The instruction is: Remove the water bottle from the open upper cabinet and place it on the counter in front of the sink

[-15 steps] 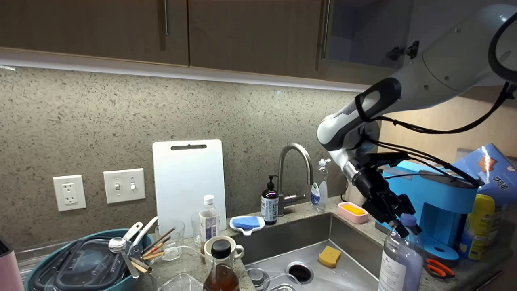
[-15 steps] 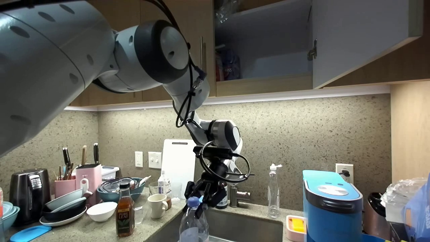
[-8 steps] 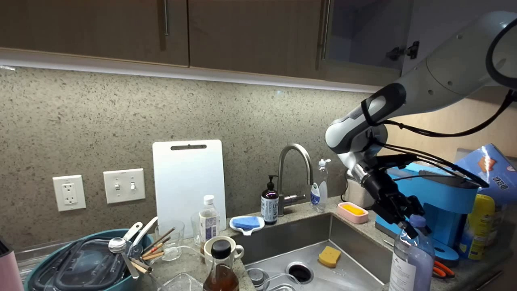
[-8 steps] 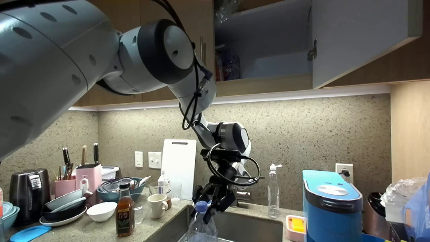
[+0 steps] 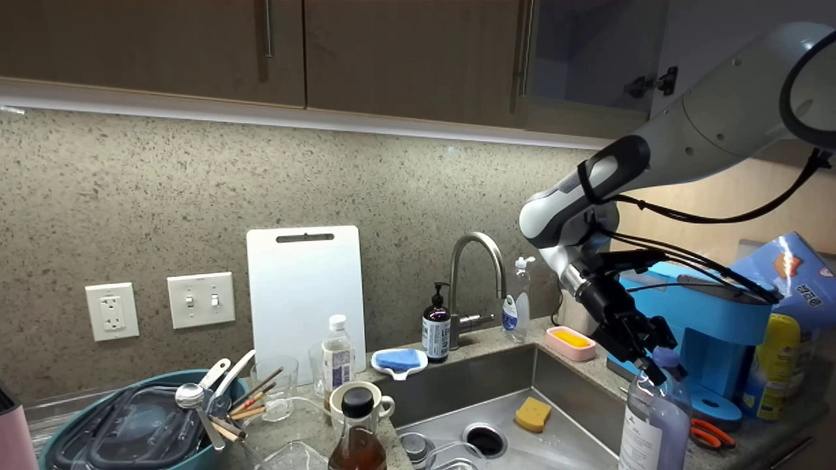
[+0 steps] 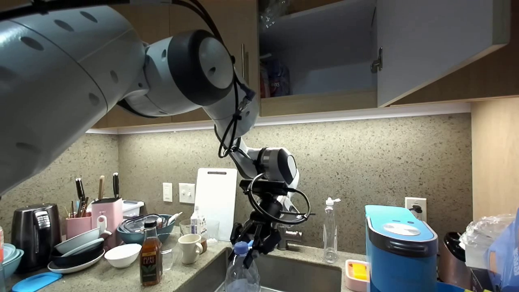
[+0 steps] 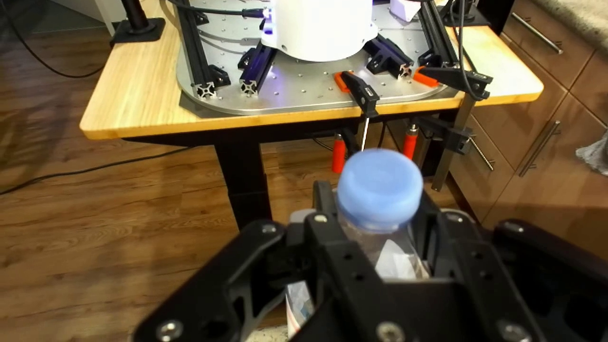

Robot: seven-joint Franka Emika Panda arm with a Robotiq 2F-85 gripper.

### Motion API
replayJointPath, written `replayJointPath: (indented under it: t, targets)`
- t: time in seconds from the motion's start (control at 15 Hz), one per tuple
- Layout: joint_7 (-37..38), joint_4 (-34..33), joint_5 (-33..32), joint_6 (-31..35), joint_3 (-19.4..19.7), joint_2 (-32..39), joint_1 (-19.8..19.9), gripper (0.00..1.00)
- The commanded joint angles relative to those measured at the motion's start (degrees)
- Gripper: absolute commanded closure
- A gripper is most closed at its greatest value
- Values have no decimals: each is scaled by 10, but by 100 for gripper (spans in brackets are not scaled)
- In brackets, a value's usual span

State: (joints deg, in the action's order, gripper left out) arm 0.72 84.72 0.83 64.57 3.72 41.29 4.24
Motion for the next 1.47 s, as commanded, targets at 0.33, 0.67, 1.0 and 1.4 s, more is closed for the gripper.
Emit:
replayJointPath:
  t: [0.33, 0.67, 1.0, 1.4]
  targets:
    - [-1, -44, -8, -10, -8, 24, -9, 86]
    - [5, -61, -6, -21, -10, 31, -12, 35]
    - [-8, -63, -16, -25, -5, 29, -4, 5]
    - [-7, -67, -22, -27, -3, 32, 0, 0]
